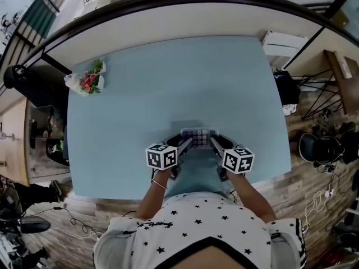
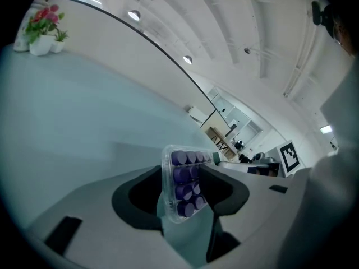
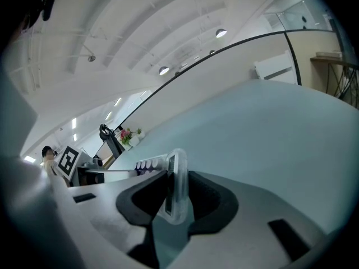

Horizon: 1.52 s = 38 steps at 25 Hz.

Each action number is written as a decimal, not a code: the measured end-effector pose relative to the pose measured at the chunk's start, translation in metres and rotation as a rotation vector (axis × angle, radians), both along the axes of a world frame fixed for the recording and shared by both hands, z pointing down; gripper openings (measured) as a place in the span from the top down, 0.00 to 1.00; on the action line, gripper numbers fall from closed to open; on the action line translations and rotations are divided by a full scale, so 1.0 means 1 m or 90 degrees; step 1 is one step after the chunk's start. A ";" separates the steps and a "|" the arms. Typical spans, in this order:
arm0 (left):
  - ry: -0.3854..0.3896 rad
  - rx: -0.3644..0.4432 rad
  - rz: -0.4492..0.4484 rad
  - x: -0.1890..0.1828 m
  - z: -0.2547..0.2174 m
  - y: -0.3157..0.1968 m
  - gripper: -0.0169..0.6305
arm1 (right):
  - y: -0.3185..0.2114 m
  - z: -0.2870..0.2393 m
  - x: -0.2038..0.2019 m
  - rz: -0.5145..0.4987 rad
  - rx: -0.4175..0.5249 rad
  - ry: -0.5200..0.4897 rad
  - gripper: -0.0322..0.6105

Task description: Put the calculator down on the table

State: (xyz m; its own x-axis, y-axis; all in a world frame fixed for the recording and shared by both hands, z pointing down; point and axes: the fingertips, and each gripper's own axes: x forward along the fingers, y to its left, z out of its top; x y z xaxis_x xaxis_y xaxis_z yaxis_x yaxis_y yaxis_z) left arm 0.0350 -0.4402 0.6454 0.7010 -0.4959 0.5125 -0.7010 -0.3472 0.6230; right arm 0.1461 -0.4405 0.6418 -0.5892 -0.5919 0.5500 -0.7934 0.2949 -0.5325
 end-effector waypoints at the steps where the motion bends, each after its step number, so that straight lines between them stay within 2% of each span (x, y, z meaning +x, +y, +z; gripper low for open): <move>1: -0.002 -0.001 -0.001 0.000 0.001 0.000 0.65 | 0.000 0.001 0.000 -0.001 -0.001 0.000 0.78; 16: -0.035 -0.025 0.005 0.002 0.012 -0.001 0.65 | -0.002 0.013 0.002 -0.012 -0.027 0.011 0.77; 33: -0.070 -0.016 0.009 0.001 0.013 -0.001 0.64 | -0.002 0.018 0.001 -0.030 -0.032 0.039 0.76; 38: -0.079 -0.012 0.011 0.000 0.013 -0.001 0.62 | -0.002 0.017 0.003 -0.033 -0.030 0.054 0.71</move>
